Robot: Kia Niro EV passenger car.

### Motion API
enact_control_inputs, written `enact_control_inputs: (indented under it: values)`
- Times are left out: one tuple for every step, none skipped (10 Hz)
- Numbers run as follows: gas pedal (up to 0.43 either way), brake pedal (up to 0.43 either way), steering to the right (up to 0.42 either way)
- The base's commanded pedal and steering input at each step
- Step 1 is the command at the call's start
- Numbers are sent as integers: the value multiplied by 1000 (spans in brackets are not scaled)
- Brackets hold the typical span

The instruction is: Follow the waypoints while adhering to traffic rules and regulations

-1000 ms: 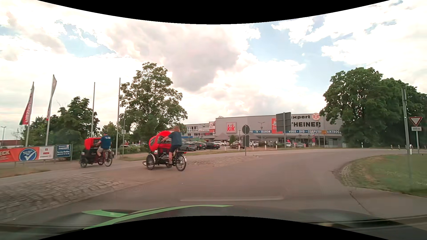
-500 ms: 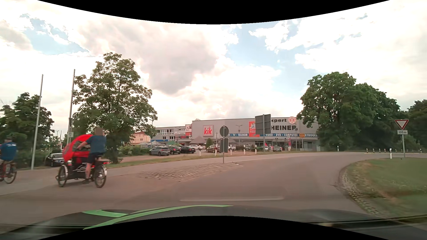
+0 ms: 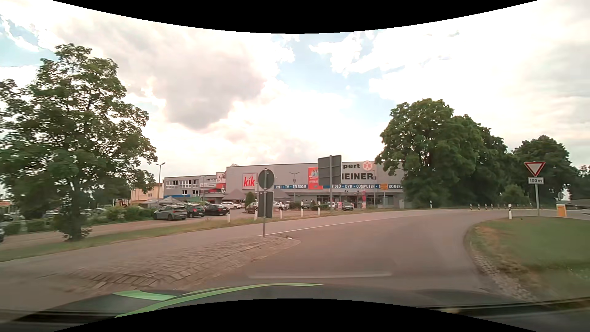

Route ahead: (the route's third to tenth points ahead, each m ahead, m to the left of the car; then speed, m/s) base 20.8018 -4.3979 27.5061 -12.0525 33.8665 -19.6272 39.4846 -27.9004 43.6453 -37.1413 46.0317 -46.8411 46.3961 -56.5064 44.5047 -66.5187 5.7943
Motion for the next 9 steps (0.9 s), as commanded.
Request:
enact_control_inputs:
  values:
    - [228,0,209]
    - [228,0,208]
    - [240,0,206]
    - [240,0,205]
    - [248,0,203]
    - [248,0,201]
    - [248,0,199]
    - [248,0,193]
    - [248,0,188]
